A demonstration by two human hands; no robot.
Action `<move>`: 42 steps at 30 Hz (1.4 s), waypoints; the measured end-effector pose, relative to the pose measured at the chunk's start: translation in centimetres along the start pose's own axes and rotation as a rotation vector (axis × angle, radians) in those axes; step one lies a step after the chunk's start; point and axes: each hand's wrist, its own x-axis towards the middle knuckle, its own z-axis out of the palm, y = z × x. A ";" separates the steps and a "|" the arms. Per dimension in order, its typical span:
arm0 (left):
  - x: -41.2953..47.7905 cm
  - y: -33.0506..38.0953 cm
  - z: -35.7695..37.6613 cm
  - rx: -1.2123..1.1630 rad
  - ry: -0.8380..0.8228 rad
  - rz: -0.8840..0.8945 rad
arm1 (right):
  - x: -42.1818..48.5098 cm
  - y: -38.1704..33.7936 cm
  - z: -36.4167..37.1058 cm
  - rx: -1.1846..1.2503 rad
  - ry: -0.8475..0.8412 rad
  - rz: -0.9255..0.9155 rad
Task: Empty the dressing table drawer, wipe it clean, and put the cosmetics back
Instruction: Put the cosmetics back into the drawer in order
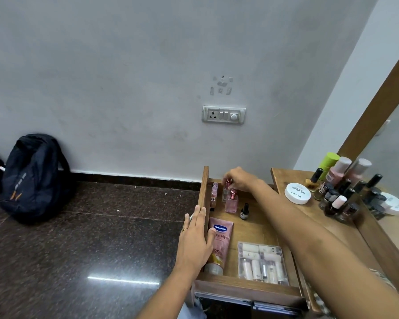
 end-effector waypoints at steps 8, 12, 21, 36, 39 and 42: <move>-0.1 0.0 0.0 -0.002 -0.002 -0.005 | 1.0 -0.5 -0.3 -0.242 -0.167 -0.084; -0.1 0.0 0.0 -0.004 -0.002 -0.005 | 1.4 -0.7 -0.5 -0.284 -0.213 -0.093; -0.1 -0.1 0.1 -0.003 -0.003 -0.001 | 0.0 0.1 -1.0 -0.306 -0.254 -0.046; 0.0 0.0 0.2 -0.011 0.001 -0.005 | -2.8 2.2 -0.1 -0.243 -0.012 -0.046; -0.1 0.0 0.2 -0.016 0.004 0.000 | -2.9 2.4 0.0 -0.206 0.043 -0.030; -0.1 0.0 0.2 -0.016 0.007 -0.002 | -3.1 2.6 0.2 -0.174 0.080 0.003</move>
